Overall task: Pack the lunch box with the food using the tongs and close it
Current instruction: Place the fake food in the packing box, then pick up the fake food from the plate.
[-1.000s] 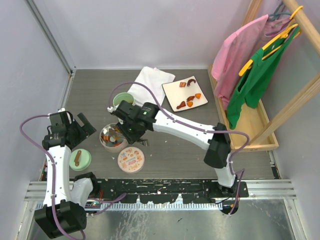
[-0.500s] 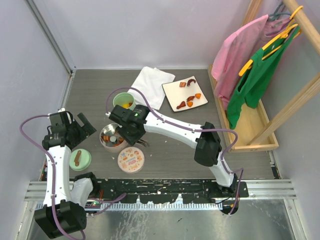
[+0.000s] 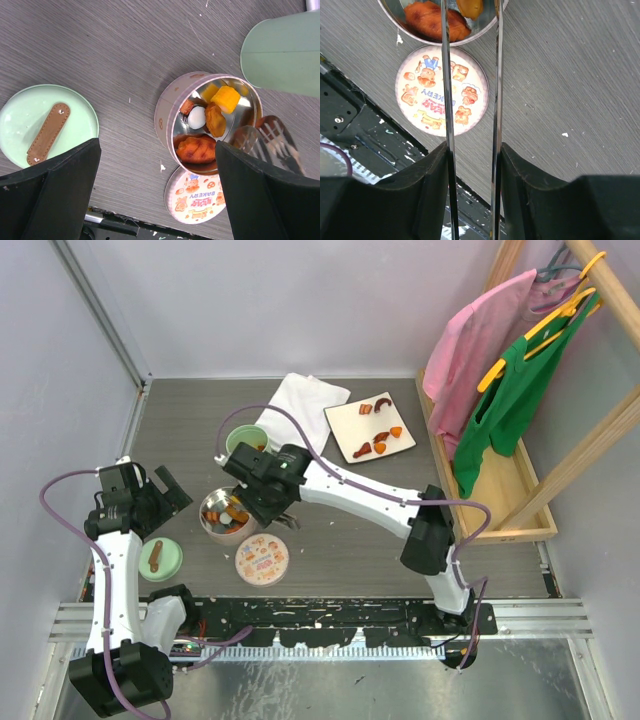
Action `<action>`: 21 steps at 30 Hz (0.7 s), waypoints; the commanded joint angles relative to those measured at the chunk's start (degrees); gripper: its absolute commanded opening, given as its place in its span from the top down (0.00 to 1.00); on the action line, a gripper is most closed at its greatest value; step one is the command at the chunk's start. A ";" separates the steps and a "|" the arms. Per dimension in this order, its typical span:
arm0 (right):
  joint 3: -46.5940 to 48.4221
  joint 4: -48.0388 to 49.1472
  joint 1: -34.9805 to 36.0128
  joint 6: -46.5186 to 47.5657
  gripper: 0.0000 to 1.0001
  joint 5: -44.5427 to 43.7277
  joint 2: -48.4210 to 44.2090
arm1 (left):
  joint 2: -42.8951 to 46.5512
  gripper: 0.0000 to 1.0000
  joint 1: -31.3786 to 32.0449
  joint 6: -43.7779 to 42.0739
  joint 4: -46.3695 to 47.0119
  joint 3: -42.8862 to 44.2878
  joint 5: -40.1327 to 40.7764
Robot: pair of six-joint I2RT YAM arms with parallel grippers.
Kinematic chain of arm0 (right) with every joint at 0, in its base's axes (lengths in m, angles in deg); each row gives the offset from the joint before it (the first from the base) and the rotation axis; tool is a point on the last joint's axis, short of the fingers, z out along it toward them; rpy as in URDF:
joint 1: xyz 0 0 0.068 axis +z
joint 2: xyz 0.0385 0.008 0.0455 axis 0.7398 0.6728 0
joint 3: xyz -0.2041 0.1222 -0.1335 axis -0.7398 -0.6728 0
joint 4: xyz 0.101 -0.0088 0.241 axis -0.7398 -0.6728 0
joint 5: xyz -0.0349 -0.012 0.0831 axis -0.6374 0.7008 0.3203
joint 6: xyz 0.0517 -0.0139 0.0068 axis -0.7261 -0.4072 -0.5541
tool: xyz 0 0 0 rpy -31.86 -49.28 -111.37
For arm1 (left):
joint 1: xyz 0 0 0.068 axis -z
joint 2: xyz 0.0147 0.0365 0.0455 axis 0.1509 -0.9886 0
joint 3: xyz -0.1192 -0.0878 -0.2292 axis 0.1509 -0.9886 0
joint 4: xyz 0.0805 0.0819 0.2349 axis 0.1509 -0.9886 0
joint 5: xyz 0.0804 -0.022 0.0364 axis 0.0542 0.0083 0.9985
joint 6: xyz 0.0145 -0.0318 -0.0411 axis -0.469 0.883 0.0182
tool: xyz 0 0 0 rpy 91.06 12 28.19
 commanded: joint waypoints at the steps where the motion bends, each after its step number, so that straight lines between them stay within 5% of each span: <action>1: -1.34 3.02 0.15 -3.65 0.54 -2.84 -8.92 | 1.34 0.02 0.28 -0.27 2.52 -0.04 -0.91; 21: -15.35 -4.39 -4.28 -21.23 0.55 -21.48 -23.22 | 4.04 0.02 0.43 -0.48 2.73 -0.61 -1.42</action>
